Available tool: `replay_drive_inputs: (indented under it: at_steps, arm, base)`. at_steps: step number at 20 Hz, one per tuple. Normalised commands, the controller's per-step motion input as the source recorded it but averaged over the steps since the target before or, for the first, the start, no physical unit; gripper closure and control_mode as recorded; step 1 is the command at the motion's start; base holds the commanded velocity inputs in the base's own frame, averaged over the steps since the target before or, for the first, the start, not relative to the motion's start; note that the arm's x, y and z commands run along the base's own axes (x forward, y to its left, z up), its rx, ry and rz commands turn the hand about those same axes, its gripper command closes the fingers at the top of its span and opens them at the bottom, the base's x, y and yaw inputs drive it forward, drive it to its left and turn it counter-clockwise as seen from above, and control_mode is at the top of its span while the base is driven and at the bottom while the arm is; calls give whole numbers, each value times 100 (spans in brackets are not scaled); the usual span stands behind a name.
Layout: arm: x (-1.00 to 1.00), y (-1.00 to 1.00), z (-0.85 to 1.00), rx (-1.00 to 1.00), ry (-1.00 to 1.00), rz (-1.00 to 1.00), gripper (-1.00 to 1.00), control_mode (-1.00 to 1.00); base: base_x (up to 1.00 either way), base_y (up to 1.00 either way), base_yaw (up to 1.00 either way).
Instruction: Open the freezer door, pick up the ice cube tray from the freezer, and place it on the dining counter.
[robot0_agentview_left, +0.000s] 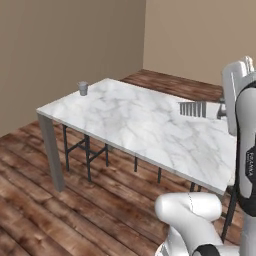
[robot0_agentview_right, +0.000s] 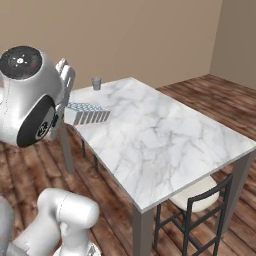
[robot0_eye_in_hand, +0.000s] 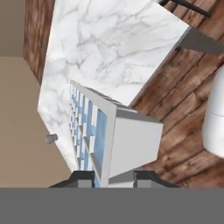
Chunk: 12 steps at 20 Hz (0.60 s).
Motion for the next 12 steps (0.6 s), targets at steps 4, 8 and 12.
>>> replay_drive_inputs:
  at_steps: [4, 8, 12]
  arm:
    - [100, -3, -17, 10, 13, 0, 100, -100]
    - [100, -2, -23, 10, 10, -6, 100, -100]
    - [100, -16, -37, 10, 2, -18, 100, -100]
  base:
    - [0, 0, 0]
    - [0, 0, 0]
    - [0, 0, 0]
